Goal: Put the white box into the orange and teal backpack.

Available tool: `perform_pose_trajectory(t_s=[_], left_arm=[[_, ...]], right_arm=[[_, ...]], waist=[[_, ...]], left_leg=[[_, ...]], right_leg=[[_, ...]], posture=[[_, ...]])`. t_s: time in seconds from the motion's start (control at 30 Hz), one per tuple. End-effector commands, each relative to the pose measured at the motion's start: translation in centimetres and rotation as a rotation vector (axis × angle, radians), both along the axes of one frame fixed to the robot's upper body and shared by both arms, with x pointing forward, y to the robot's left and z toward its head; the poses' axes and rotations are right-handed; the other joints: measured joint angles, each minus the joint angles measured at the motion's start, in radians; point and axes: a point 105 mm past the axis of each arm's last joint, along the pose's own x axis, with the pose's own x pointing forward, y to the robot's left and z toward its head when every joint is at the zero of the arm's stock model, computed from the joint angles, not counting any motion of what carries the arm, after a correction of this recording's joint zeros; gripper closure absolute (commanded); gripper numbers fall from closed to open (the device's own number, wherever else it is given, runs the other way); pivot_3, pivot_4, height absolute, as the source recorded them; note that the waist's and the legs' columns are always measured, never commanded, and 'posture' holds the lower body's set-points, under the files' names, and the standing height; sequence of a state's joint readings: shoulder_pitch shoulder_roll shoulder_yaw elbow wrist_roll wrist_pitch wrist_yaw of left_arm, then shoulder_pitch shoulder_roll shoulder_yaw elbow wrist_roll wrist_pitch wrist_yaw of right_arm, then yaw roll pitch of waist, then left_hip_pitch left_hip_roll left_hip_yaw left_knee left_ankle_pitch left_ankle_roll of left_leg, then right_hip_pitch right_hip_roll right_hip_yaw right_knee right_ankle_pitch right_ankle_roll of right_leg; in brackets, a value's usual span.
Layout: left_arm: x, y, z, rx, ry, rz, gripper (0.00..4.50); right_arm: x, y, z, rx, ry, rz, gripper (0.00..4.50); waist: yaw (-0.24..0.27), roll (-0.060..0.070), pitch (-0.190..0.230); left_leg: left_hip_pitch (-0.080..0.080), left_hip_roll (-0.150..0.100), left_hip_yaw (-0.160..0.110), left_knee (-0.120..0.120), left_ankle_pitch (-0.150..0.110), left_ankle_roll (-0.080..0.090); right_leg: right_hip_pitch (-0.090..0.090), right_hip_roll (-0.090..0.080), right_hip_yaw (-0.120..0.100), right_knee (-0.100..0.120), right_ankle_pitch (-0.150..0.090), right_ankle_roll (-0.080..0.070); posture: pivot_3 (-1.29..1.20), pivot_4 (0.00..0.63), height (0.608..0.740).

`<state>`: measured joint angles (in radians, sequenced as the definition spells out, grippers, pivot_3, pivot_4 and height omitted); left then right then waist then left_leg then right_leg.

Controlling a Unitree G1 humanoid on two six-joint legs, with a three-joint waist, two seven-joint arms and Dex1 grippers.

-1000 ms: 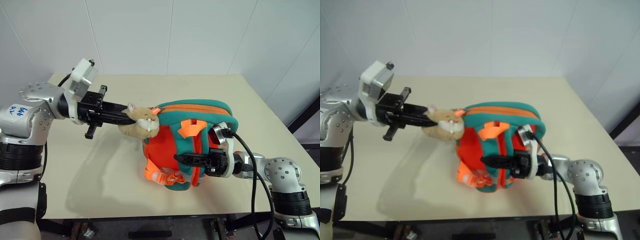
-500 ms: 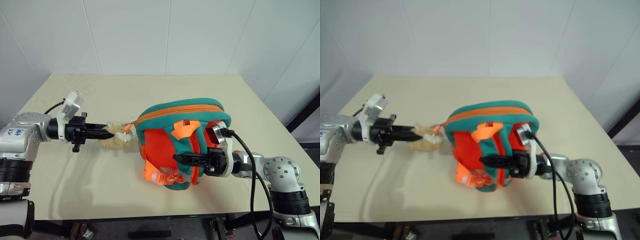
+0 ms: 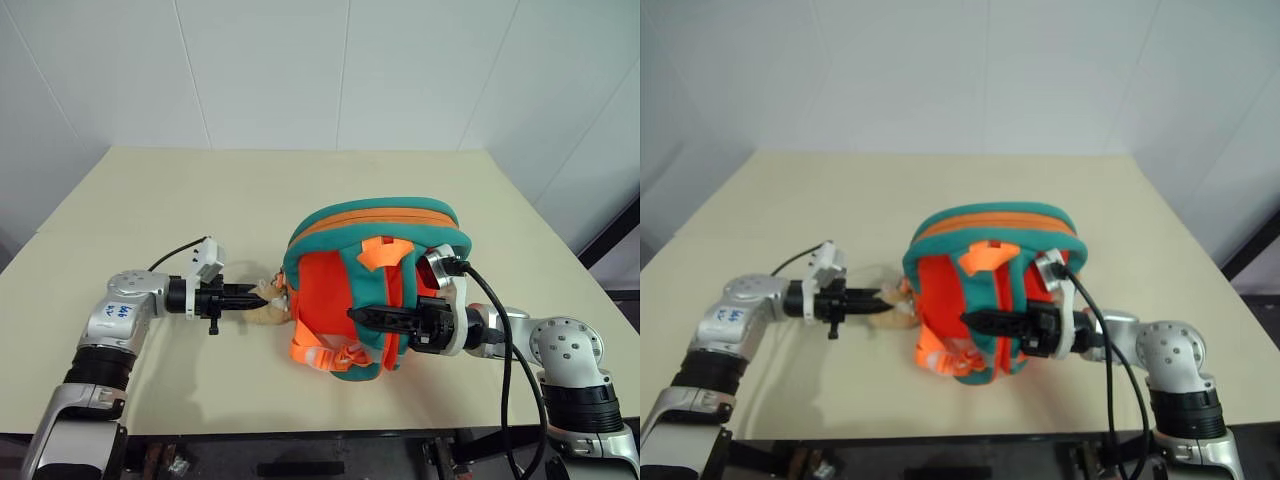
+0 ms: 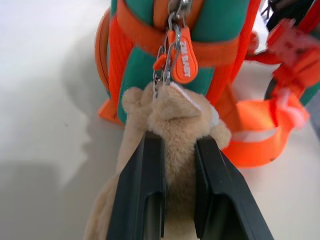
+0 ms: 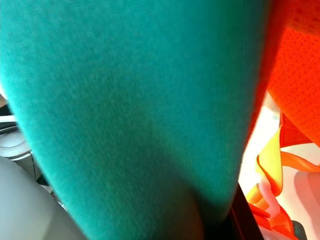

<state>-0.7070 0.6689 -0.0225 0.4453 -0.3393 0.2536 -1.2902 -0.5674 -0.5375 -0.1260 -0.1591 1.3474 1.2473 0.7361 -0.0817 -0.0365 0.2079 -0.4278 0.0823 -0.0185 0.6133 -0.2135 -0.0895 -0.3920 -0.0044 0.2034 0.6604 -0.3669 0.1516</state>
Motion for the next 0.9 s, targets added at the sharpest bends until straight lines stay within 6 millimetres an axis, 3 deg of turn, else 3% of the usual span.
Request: perform_pose_trajectory(t_s=[0.03, 0.13, 0.23, 0.33, 0.47, 0.67, 0.73, 0.9], left_arm=[[0.1, 0.2, -3.2, 0.082, 0.012, 0.028, 3.94], [0.2, -0.1, -2.7, 0.051, -0.05, 0.036, 3.94], [-0.8, -0.4, -0.3, -0.025, -0.105, -0.011, 3.94], [-2.6, -0.3, 1.2, 0.021, -0.103, -0.064, 3.97], [-4.0, 0.2, 3.8, 0.051, -0.175, -0.066, 2.84], [-4.8, 1.7, 5.2, 0.099, -0.247, -0.024, 0.9], [-5.0, 2.4, 5.2, 0.124, -0.264, -0.004, 0.14], [-6.0, 4.3, 5.1, 0.148, -0.326, 0.039, 0.02]], right_arm=[[-0.7, 0.2, 0.7, 0.027, -0.032, 0.018, 4.47], [-0.8, 0.2, 0.7, 0.029, -0.037, 0.013, 4.47], [-0.6, 0.0, 1.0, 0.011, -0.089, -0.02, 4.47], [-0.8, -0.4, 0.9, -0.095, -0.239, -0.037, 3.46], [-0.4, -1.4, 0.7, -0.195, -0.409, -0.086, 2.01], [1.1, -3.7, -0.3, -0.321, -0.603, -0.177, 0.01], [1.5, -4.9, -0.7, -0.357, -0.625, -0.205, 0.0], [2.6, -8.8, -2.2, -0.508, -0.74, -0.293, 0.0]], waist=[[0.002, 0.0, 0.0], [0.004, -0.001, -0.001], [0.003, -0.001, -0.001], [0.002, -0.001, -0.001], [0.002, -0.001, -0.001], [0.0, -0.001, -0.001], [-0.001, -0.001, -0.001], [0.001, -0.001, -0.001]], left_leg=[[0.0, 0.0, 0.0, 0.0, 0.0, 0.0], [0.001, 0.0, 0.0, 0.0, 0.0, 0.0], [0.001, -0.001, 0.0, 0.001, 0.0, 0.0], [0.001, 0.0, 0.0, 0.0, 0.0, 0.0], [0.0, 0.0, 0.0, -0.003, 0.0, 0.0], [0.0, 0.0, 0.001, -0.002, 0.0, 0.0], [0.0, 0.0, 0.001, -0.001, 0.0, 0.0], [0.0, 0.0, 0.001, -0.002, 0.0, 0.0]], right_leg=[[0.0, 0.0, 0.0, 0.0, 0.0, 0.0], [0.001, 0.0, 0.0, 0.0, 0.0, 0.0], [0.002, 0.0, 0.0, 0.0, 0.0, 0.001], [0.001, 0.0, 0.0, 0.0, 0.001, 0.001], [-0.001, 0.0, 0.0, -0.002, 0.0, 0.0], [0.0, -0.001, 0.0, -0.002, 0.0, 0.0], [0.0, -0.001, 0.0, -0.002, 0.0, 0.0], [0.0, -0.001, 0.0, -0.004, 0.0, 0.0]], posture=[[0.0, 0.15, 0.74], [0.0, 0.15, 0.74], [0.0, 0.15, 0.74], [0.0, 0.15, 0.74], [0.0, 0.15, 0.74], [0.0, 0.15, 0.74], [0.0, 0.15, 0.74], [0.0, 0.15, 0.74]])
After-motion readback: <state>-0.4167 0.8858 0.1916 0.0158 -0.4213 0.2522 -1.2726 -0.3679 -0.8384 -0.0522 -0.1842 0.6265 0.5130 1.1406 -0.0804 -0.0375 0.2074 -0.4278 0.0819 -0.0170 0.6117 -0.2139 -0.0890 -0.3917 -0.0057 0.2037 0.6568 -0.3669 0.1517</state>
